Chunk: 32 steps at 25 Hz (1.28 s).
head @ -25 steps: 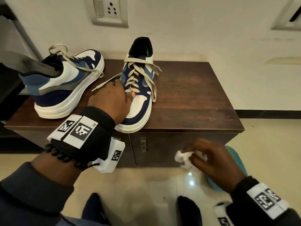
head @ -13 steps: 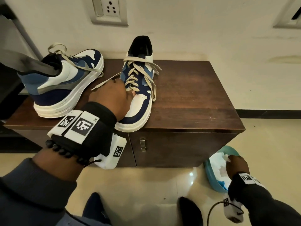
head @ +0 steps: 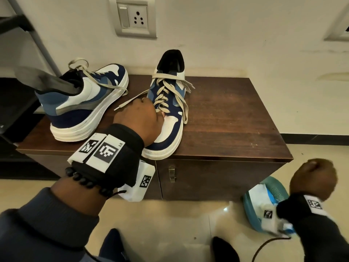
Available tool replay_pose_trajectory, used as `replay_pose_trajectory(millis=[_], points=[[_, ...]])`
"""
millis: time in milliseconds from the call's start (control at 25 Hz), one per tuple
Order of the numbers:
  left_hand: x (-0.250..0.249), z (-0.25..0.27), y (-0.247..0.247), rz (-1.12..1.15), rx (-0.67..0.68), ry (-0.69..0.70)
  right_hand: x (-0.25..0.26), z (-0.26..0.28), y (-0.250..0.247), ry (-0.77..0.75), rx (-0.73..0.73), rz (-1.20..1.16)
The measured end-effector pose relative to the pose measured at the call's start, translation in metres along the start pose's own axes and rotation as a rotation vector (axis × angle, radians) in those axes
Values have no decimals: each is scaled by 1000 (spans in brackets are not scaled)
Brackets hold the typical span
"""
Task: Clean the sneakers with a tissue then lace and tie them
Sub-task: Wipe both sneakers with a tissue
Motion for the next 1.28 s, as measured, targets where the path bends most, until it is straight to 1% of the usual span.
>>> replay_pose_trajectory(millis=[40, 80, 120, 160, 200, 240, 280, 320, 360, 400, 440, 520, 560, 600, 680, 760, 800, 840, 880, 920, 960, 1000, 1040, 1080, 1120, 1160, 1200, 1240, 1280], points=[[0, 0, 0, 10, -1, 6, 7, -33, 2, -50, -36, -81], [1, 0, 0, 21, -4, 14, 20, -64, 10, -163, -19, -173], [2, 1, -1, 35, -7, 21, 45, -78, 10, -271, -58, -302], [3, 1, -1, 51, -8, 25, 73, -72, -8, -322, -106, -332], [4, 1, -1, 64, -6, 28, 125, -49, -19, -446, 22, -406], [4, 1, 1, 72, 0, 28, 189, -6, -23, -587, 182, -433], [5, 1, 1, 76, 2, 29, 242, 39, -24, -751, 385, -422], [5, 1, 1, 79, 4, 30, 278, 80, -16, -832, 567, -384], [6, 0, 1, 84, 3, 31, 306, 125, -6, -804, 758, -309], [7, -1, 1, 91, -1, 31, 307, 140, 16, -787, 937, -242], [8, -2, 0, 100, -5, 29, 306, 161, 33, -720, 1103, -127], [10, -4, -1, 119, -9, 32, 298, 170, 55, -636, 1241, -66], [10, -5, -1, 124, -5, 36, 295, 167, 58, -590, 1249, -83], [11, -6, 0, 126, -2, 37, 295, 166, 59, -584, 1242, -103], [12, -5, 0, 127, 5, 38, 291, 157, 58, -597, 1257, -69], [13, -4, 1, 123, 11, 44, 293, 142, 51, -552, 1274, -56], [13, -3, 1, 118, 12, 51, 301, 133, 46, -523, 1243, -86], [13, -2, 2, 108, 15, 59, 313, 123, 40, -515, 1169, -138], [12, -2, 2, 101, 19, 66, 331, 116, 32, -554, 1041, -184], [12, -2, 3, 101, 23, 66, 355, 116, 22, -669, 905, -224], [11, -2, 3, 109, 27, 62, 382, 126, 11, -816, 841, -284], [11, -3, 3, 123, 27, 55, 407, 147, 3, -1000, 879, -324], [12, -3, 2, 133, 23, 46, 424, 171, -1, -1177, 956, -335], [13, -4, 2, 139, 22, 43, 434, 186, -3, -1269, 967, -351], [14, -4, 2, 150, 23, 50, 438, 185, -3, -1246, 915, -399], [15, -5, 1, 168, 19, 58, 435, 171, 4, -1157, 820, -427], [16, -5, 1, 187, 8, 68, 426, 152, 15, -1039, 734, -383], [16, -5, 0, 196, 5, 78, 409, 134, 28, -931, 699, -245], [17, -5, 0, 195, 5, 83, 389, 122, 45, -845, 742, -75]])
Point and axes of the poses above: each hand's wrist, its own z-axis away from the middle knuckle, its own y-axis out of the palm, x = y × z, the point moved 6 cm from there along -z, towards the middle knuckle, and after that the axes turned 7 degrees about -z, right-handed, at the moved point
